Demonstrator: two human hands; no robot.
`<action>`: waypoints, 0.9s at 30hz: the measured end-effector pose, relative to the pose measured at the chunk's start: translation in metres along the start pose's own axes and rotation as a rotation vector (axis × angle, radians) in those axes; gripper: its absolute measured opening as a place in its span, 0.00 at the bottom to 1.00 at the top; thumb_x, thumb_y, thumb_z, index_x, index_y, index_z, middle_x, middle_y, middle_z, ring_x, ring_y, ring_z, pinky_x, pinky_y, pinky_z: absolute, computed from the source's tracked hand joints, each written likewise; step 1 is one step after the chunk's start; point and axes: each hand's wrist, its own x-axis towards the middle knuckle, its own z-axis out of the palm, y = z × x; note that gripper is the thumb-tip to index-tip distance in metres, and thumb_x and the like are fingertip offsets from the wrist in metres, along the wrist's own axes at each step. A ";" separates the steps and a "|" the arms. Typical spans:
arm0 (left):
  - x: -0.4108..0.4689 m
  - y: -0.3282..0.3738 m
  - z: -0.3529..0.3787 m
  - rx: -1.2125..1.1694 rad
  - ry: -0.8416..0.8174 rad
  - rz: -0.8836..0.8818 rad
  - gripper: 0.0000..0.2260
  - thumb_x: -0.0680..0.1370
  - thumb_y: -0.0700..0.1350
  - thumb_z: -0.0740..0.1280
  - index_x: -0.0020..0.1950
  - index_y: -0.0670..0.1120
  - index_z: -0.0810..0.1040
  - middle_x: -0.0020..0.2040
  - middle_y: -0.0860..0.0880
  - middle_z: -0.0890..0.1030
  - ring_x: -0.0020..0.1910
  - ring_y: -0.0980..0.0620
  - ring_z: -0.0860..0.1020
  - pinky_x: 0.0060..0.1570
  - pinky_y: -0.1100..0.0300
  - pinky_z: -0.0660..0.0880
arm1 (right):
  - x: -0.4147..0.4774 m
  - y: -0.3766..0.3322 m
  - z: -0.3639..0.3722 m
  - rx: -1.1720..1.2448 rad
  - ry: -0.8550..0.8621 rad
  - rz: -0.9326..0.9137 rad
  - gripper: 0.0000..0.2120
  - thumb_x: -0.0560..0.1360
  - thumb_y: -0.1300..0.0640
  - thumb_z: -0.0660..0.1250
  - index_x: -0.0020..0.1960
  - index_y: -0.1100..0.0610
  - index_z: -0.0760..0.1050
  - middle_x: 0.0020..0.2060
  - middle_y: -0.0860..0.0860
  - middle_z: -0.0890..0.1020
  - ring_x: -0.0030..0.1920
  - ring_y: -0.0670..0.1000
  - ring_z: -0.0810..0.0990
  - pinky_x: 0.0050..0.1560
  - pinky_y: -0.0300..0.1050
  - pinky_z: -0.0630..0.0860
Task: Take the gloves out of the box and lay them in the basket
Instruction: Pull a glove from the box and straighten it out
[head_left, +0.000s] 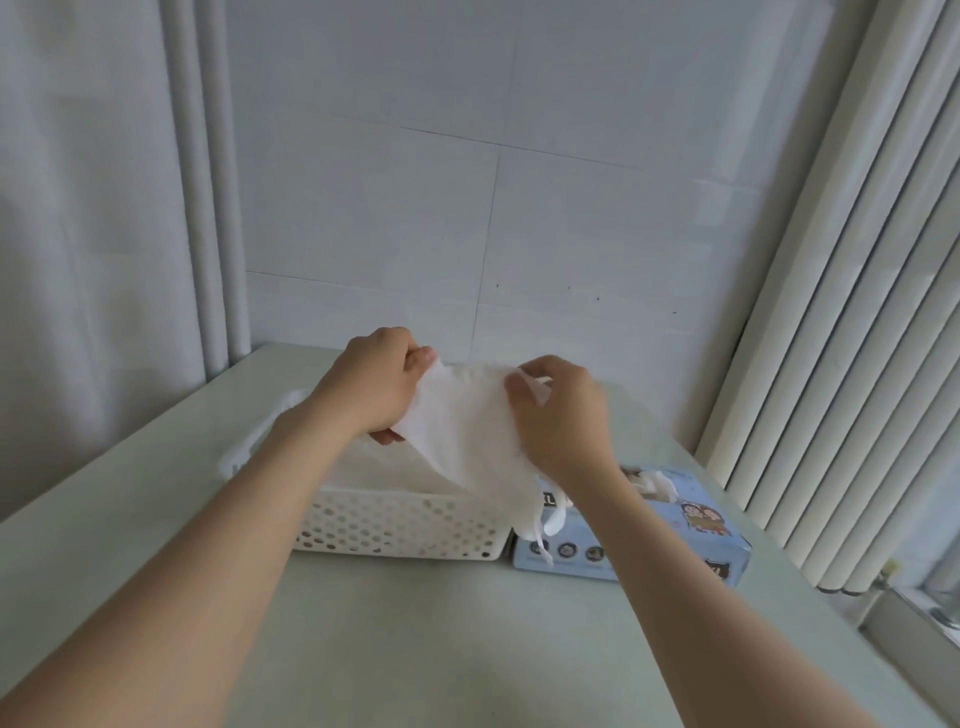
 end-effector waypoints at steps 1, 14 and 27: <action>0.002 -0.008 -0.003 0.059 0.007 -0.017 0.17 0.88 0.53 0.58 0.50 0.41 0.74 0.42 0.46 0.79 0.26 0.43 0.83 0.23 0.56 0.78 | 0.005 -0.004 0.008 -0.061 -0.038 -0.031 0.11 0.84 0.51 0.65 0.61 0.55 0.81 0.42 0.46 0.78 0.39 0.45 0.77 0.39 0.44 0.79; 0.007 -0.060 -0.019 0.332 -0.045 -0.386 0.09 0.85 0.38 0.56 0.60 0.48 0.72 0.54 0.47 0.79 0.27 0.47 0.84 0.26 0.59 0.76 | 0.028 -0.020 0.083 -0.538 -0.419 -0.239 0.17 0.83 0.46 0.69 0.68 0.51 0.72 0.56 0.54 0.79 0.49 0.59 0.79 0.44 0.50 0.73; 0.007 -0.039 -0.025 0.777 -0.221 -0.151 0.15 0.79 0.41 0.72 0.65 0.48 0.78 0.63 0.46 0.74 0.59 0.42 0.75 0.56 0.48 0.77 | 0.031 -0.041 0.024 -0.736 -0.980 -0.197 0.31 0.74 0.35 0.75 0.74 0.36 0.71 0.49 0.37 0.75 0.50 0.47 0.81 0.63 0.51 0.76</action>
